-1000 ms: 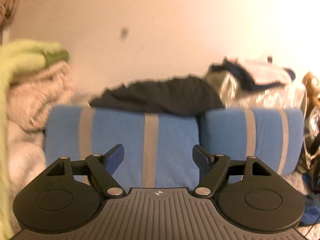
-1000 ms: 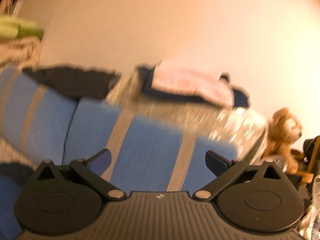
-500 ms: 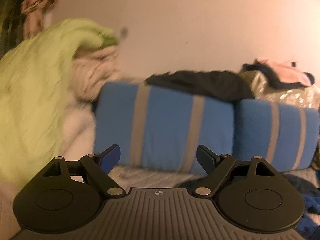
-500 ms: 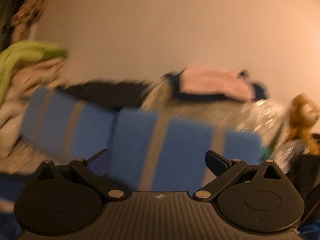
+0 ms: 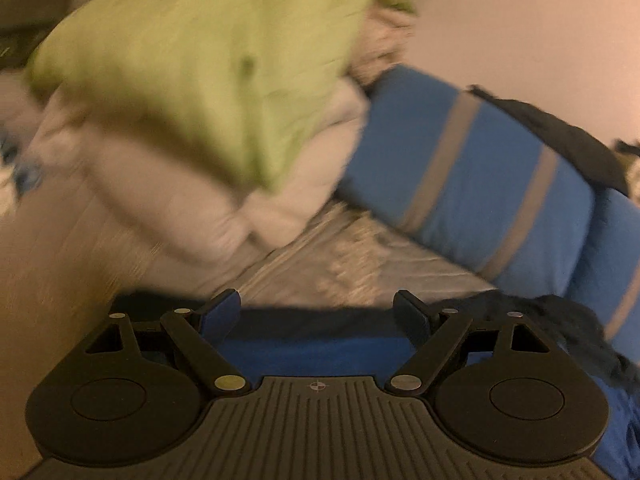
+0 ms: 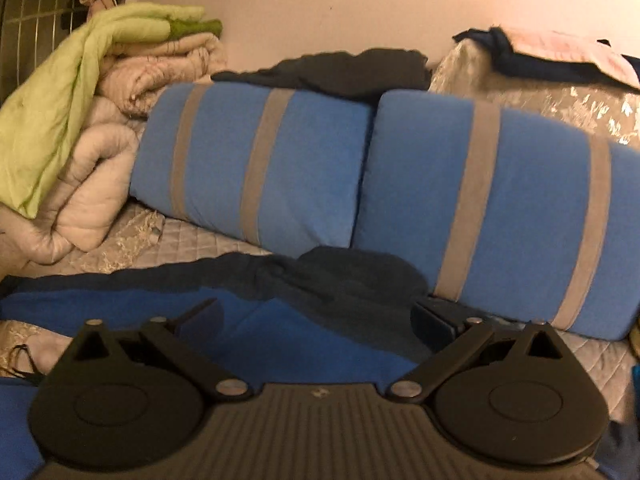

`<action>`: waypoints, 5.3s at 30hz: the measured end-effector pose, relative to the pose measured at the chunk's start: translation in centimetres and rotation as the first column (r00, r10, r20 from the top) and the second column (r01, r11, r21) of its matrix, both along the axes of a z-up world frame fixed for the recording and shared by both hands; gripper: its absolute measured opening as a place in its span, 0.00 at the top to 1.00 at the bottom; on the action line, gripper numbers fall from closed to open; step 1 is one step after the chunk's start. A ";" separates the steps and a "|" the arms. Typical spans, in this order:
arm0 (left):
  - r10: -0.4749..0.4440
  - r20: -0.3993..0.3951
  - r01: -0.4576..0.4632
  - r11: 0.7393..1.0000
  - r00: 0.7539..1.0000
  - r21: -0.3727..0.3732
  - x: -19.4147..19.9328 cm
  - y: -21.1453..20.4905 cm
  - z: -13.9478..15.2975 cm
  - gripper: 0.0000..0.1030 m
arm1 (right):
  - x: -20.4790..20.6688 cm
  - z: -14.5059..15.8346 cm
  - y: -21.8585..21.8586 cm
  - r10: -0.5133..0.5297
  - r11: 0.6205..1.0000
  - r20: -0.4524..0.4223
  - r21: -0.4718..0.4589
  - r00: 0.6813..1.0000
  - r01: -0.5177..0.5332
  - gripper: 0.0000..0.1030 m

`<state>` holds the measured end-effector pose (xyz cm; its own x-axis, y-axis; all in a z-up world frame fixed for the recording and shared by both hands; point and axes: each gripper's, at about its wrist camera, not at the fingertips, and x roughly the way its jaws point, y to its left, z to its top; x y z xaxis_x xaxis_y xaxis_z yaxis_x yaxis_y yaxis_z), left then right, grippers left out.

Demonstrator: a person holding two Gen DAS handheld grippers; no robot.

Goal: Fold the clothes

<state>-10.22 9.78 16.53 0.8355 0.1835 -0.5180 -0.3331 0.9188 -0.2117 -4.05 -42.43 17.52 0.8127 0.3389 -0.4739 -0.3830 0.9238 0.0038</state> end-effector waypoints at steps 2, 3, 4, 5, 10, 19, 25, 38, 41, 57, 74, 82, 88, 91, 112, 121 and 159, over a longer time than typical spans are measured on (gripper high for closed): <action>0.033 0.004 -0.033 0.999 0.999 -0.004 -0.8 1.2 -1.3 0.18 | 0.1 -1.4 0.9 0.004 1.000 0.011 0.014 1.000 -0.005 0.00; 0.051 0.012 -0.051 0.999 0.999 -0.003 -1.2 1.8 -2.0 0.18 | 0.1 -2.1 1.1 -0.001 0.999 0.014 0.036 1.000 0.001 0.00; 0.068 0.019 -0.068 0.998 0.997 -0.002 -1.6 2.5 -2.7 0.18 | 0.2 -2.8 1.3 -0.009 0.998 0.015 0.062 1.000 0.008 0.00; 0.090 0.029 -0.090 0.996 0.996 -0.002 -2.0 3.1 -3.4 0.18 | 0.4 -3.6 1.3 -0.028 0.995 0.012 0.098 1.000 0.027 0.00; 0.218 0.056 -0.209 0.970 0.974 -0.127 -3.7 6.7 -6.0 0.18 | 1.5 -6.7 1.0 -0.097 0.974 -0.085 0.195 0.992 0.112 0.00; 0.433 0.023 -0.387 0.827 0.901 -0.407 -5.2 12.3 -10.4 0.19 | 0.3 -6.3 1.4 -0.057 0.988 -0.013 0.146 0.998 0.058 0.00; 0.495 0.020 -0.402 0.728 0.869 -0.555 -5.0 14.3 -12.6 0.40 | 0.3 -6.4 1.4 -0.047 0.986 -0.029 0.160 0.998 0.051 0.00; 0.525 0.002 -0.407 0.664 0.851 -0.627 -4.1 15.8 -13.9 0.86 | 1.8 -7.3 0.0 -0.173 0.969 -0.079 0.163 0.982 0.184 0.00; 0.508 0.009 -0.402 0.692 0.861 -0.599 -3.8 15.8 -13.2 0.86 | 1.8 -7.5 -0.1 -0.180 0.970 -0.077 0.152 0.981 0.190 0.00; 0.342 0.099 -0.280 0.877 0.934 -0.391 -0.2 12.6 -6.5 0.86 | 1.9 -7.9 0.6 -0.182 0.977 -0.073 0.097 0.981 0.189 0.00; 0.127 0.113 -0.103 0.975 0.985 -0.198 5.2 4.9 -1.7 0.86 | 1.7 -8.1 0.3 -0.176 0.978 -0.083 0.100 0.981 0.184 0.00; 0.027 0.119 -0.017 0.997 0.993 -0.082 7.2 0.3 0.9 0.87 | 1.7 -8.1 0.5 -0.169 0.980 -0.078 0.094 0.983 0.176 0.00; -0.061 0.115 0.060 0.998 0.992 0.011 9.0 -3.7 2.6 0.87 | 1.7 -8.1 0.7 -0.157 0.982 -0.076 0.091 0.985 0.164 0.00; -0.110 0.121 0.107 0.994 0.987 0.037 9.8 -6.0 3.2 0.87 | 1.7 -8.1 0.8 -0.151 0.983 -0.077 0.090 0.986 0.158 0.00; -0.448 0.115 0.417 0.882 0.887 0.221 14.3 -20.6 5.4 0.87 | 1.7 -8.5 1.6 -0.121 0.991 -0.062 0.046 0.991 0.124 0.00; -0.563 0.065 0.530 0.806 0.824 0.264 15.0 -26.6 5.1 0.87 | 1.7 -8.9 2.3 -0.109 0.994 -0.040 -0.019 0.993 0.108 0.00; -0.606 -0.148 0.622 0.740 0.782 0.255 9.9 -20.5 1.4 0.24 | -2.1 -10.2 6.2 0.095 0.923 0.224 -0.386 0.970 -0.001 0.00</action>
